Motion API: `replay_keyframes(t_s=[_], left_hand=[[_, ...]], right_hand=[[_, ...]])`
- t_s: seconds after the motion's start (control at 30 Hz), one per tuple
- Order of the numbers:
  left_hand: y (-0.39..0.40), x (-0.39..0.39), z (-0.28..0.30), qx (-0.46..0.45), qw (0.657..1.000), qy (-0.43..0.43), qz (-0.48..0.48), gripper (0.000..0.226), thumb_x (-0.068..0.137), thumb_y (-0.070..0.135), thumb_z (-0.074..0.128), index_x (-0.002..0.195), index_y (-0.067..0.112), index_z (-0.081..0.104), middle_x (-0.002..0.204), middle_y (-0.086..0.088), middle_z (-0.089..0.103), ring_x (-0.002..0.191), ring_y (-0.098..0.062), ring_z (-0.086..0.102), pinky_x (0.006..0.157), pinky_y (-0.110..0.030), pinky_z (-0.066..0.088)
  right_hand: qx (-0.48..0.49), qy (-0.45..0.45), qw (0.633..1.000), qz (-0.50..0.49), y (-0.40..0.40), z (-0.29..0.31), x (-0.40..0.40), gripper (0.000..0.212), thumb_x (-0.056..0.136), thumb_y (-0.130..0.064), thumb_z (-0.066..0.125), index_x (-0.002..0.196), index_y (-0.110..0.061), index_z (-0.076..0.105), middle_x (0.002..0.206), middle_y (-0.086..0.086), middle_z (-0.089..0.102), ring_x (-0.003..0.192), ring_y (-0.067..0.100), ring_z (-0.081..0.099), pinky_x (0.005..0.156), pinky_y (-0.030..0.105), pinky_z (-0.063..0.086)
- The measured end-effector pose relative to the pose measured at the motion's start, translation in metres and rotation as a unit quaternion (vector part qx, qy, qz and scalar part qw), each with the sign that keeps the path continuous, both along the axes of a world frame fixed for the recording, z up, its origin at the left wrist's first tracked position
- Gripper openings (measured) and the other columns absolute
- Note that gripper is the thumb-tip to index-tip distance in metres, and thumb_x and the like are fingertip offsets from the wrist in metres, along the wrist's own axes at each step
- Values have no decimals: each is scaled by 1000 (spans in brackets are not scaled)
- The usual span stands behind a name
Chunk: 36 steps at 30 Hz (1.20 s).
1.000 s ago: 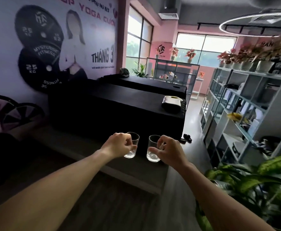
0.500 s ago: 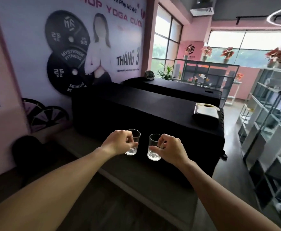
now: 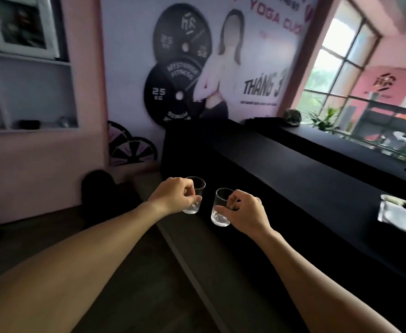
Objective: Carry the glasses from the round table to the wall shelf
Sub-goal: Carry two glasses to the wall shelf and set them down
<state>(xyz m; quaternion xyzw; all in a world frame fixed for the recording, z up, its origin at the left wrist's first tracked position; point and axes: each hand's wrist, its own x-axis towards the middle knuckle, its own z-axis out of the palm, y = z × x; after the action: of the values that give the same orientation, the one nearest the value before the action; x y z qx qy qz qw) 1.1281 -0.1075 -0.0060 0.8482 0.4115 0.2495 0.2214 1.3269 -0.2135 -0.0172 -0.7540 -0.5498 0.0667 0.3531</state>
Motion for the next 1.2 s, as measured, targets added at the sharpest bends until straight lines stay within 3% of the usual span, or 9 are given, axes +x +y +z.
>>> replay_keyframes(t_s=[0.4, 0.73, 1.07, 1.2], left_hand=[[219, -55, 10, 51, 998, 30, 32, 23, 81, 48, 69, 74, 29, 60, 78, 11, 60, 69, 0, 52, 57, -21, 35], [389, -119, 17, 51, 996, 20, 73, 21, 83, 44, 70, 79, 25, 63, 70, 18, 53, 66, 2, 50, 56, -18, 33], [549, -193, 8, 73, 982, 38, 168, 21, 78, 43, 74, 73, 27, 64, 76, 7, 65, 71, -12, 59, 53, -16, 32], [619, -216, 14, 63, 977, 37, 200, 24, 79, 46, 73, 71, 25, 64, 77, 8, 64, 73, -12, 60, 59, -26, 43]], right_hand=[[18, -29, 997, 68, 245, 11, -49, 35, 66, -49, 83, 72, -23, 61, 69, -8, 63, 65, 10, 60, 63, 36, 57], [24, -18, 994, 106, 430, 19, -105, 34, 67, -48, 84, 72, -24, 60, 72, -7, 63, 68, 12, 61, 65, 36, 56], [30, -24, 978, 206, 634, 18, -168, 36, 69, -47, 84, 71, -20, 60, 67, -8, 60, 66, 15, 59, 64, 38, 53], [30, -29, 970, 238, 721, 29, -191, 37, 69, -50, 83, 68, -25, 56, 69, -7, 64, 68, 16, 61, 64, 35, 53]])
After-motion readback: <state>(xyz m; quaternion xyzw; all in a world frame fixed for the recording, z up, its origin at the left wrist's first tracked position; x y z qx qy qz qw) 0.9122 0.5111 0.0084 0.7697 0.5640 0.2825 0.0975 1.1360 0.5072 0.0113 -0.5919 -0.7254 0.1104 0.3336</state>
